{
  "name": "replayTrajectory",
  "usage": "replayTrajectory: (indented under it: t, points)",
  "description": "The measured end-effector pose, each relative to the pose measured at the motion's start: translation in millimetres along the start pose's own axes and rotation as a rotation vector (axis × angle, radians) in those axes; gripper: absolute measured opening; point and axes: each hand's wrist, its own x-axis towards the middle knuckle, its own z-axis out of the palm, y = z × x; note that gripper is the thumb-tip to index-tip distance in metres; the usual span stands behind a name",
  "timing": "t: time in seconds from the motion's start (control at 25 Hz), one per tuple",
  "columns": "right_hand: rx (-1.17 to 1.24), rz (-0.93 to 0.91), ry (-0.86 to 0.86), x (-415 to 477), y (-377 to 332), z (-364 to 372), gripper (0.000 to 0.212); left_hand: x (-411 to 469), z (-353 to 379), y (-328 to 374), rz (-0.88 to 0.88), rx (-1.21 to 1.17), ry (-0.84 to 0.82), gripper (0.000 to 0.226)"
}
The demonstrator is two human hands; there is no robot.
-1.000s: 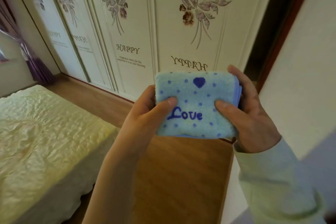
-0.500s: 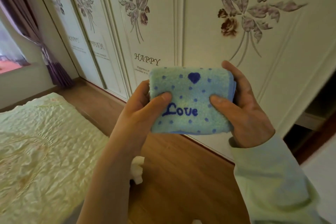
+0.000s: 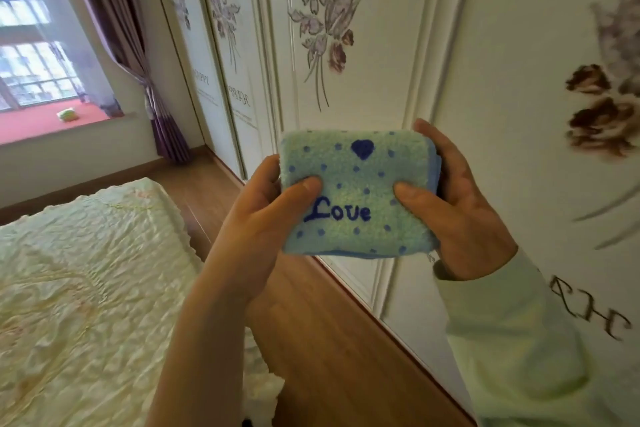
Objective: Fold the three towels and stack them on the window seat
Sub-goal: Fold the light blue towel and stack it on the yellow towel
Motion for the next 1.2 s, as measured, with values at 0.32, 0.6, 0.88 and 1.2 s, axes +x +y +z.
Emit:
replayTrajectory:
  t: [0.32,0.6,0.88,1.2]
  points:
    - [0.01,0.016,-0.029,210.8,118.6,16.3,0.06,204.9,-89.1,-61.6,0.019,0.013,0.048,0.032]
    - [0.034,0.016,-0.06,406.2,196.2,71.4,0.059,380.3,-197.8,-70.5,0.026,0.027,0.129,0.035]
    - [0.106,0.037,-0.195,581.0,295.2,138.6,0.059,514.5,-312.7,-93.9,0.044,0.087,0.275,0.038]
    - [0.203,0.064,-0.394,818.1,405.1,239.0,0.06,691.6,-456.1,-106.6,0.063,0.155,0.5,0.036]
